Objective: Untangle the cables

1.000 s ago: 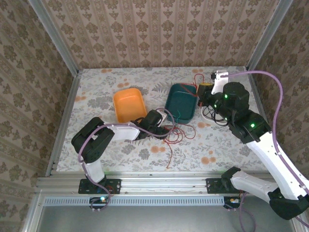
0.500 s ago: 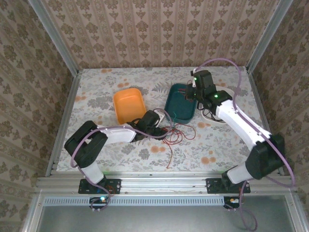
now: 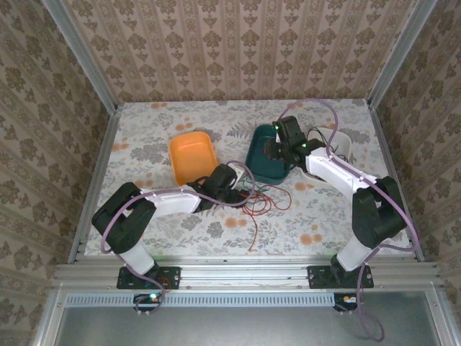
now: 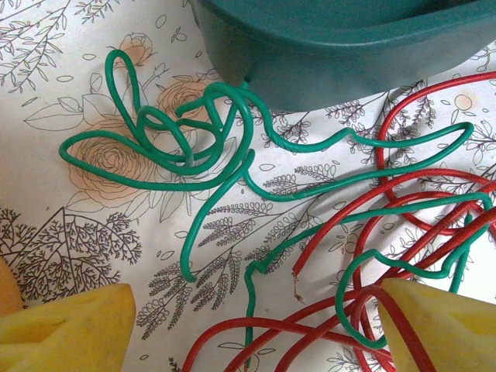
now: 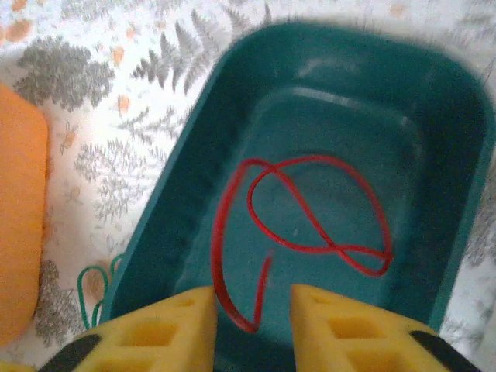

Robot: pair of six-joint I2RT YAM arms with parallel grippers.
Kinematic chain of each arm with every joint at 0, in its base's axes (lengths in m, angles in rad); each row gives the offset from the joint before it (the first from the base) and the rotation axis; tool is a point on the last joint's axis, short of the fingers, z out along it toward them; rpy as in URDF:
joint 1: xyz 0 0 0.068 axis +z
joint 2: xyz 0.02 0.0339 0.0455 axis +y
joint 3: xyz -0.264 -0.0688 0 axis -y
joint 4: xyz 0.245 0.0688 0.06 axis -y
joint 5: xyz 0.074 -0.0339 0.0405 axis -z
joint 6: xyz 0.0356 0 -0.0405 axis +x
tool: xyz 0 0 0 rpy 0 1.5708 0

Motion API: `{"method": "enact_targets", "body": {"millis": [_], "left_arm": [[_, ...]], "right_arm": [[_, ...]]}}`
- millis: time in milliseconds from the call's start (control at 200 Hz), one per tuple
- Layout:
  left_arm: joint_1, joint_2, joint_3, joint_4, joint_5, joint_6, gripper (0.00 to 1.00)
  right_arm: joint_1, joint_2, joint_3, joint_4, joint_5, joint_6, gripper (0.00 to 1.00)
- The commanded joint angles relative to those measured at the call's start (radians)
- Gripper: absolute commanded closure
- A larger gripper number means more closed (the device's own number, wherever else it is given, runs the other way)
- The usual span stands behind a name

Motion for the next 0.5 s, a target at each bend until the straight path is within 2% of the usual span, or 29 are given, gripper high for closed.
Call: {"method": "enact_targets", "body": {"millis": [0,75,190,495], "left_arm": [[-0.006,-0.023,-0.012,-0.029,-0.016,-0.01,0.17],[-0.007,-0.022,-0.009,-0.031,-0.021,-0.004,0.17],[-0.006,-0.023,-0.009,-0.03,-0.03,0.003,0.17],[-0.006,-0.004,0.005,-0.012,-0.031,-0.001,0.17]], "right_arm": [[0.005,-0.094,-0.053,0.01,-0.031,0.035,0.57],[0.005,-0.167,-0.089,-0.004,0.002,0.043,0.53],[0.005,-0.282,-0.141,-0.052,0.04,0.054,0.52],[0.015,-0.499,-0.422,-0.11,-0.003,0.169,0.54]]}}
